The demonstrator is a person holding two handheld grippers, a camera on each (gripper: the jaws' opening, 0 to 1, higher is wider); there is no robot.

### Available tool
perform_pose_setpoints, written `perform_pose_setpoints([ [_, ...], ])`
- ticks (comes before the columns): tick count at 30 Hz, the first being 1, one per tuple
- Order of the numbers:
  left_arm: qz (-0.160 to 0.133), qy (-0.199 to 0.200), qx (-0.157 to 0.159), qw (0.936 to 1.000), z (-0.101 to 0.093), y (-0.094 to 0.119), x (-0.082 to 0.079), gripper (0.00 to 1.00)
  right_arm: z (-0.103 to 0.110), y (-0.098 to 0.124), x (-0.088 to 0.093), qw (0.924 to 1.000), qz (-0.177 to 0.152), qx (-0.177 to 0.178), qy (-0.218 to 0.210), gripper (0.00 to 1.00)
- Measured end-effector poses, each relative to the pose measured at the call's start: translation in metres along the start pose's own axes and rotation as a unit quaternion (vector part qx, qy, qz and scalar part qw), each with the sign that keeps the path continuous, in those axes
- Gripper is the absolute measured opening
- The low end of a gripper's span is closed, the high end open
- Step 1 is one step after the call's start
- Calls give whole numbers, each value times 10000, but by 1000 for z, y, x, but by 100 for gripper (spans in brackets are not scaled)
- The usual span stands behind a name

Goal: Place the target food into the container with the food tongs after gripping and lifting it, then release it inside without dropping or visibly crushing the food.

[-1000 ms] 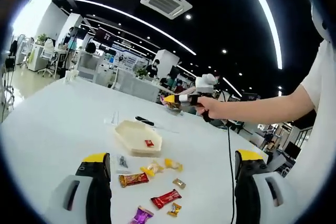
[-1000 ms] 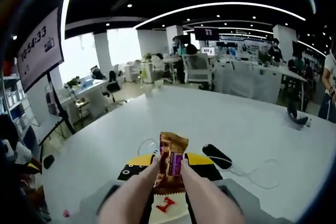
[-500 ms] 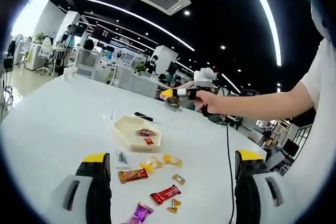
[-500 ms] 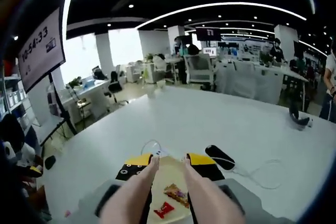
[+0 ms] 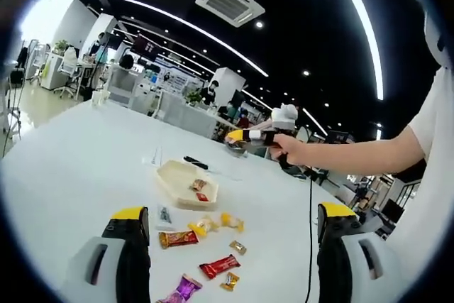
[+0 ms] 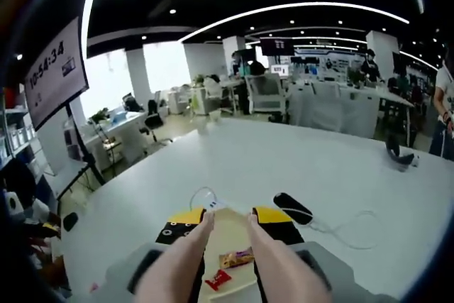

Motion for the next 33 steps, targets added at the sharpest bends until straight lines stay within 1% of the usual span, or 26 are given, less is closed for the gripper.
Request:
perform_pose_setpoints([
  [5,26,-137,2,9999,-1,0,-3,99,0,5,5,10000,39,3,38,25],
  [9,27,-220,14,9998,-1,-1,-2,99,0,8,9,10000,35,10,73,25],
  [10,40,-245,22,9997,-1,-2,-1,99,0,9,10,10000,29,18,61,25],
  [11,157,-293,5,9994,-1,-2,1,99,-1,9,11,10000,8,32,-17,25],
  [13,185,-373,-5,9991,-3,0,1,99,0,10,15,9999,36,-25,-147,25],
  [14,109,-464,-8,9989,-5,4,-1,99,1,10,18,9999,141,3,40,25],
  [15,105,-452,-21,9989,-5,5,0,99,0,10,18,9997,186,38,179,25],
  [19,63,-389,-37,9992,-4,6,4,99,4,17,17,10000,-2,-3,44,26],
  [22,162,-420,-8,9990,-4,3,7,99,5,22,19,10000,-45,1,-82,26],
  [24,149,-495,-4,9987,-6,4,4,99,5,21,18,9999,-30,-20,-98,26],
  [25,103,-496,-24,9987,-7,6,0,99,4,23,16,10000,-64,-1,22,26],
  [26,88,-489,-28,9988,-7,7,-1,99,4,23,15,9999,-92,-3,47,26],
  [29,30,-493,-40,9988,-6,9,-4,99,3,24,14,9997,-237,-56,-76,26],
  [31,32,-542,-16,9985,-3,8,-4,99,4,27,13,9995,-291,-66,-59,26],
  [33,100,-564,-11,9984,0,7,-3,99,6,32,14,9995,-320,-48,-52,26],
])
Point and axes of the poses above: the point that each gripper's makers call its tool centre point, and the gripper's own axes: y roughly backward along the fingers, z roughly to its left, x roughly out of its underside, the point moved 9 cm from there along y, roughly backward along the fingers, and after that the axes turned 8 degrees about -x, right-handed, at the moved point
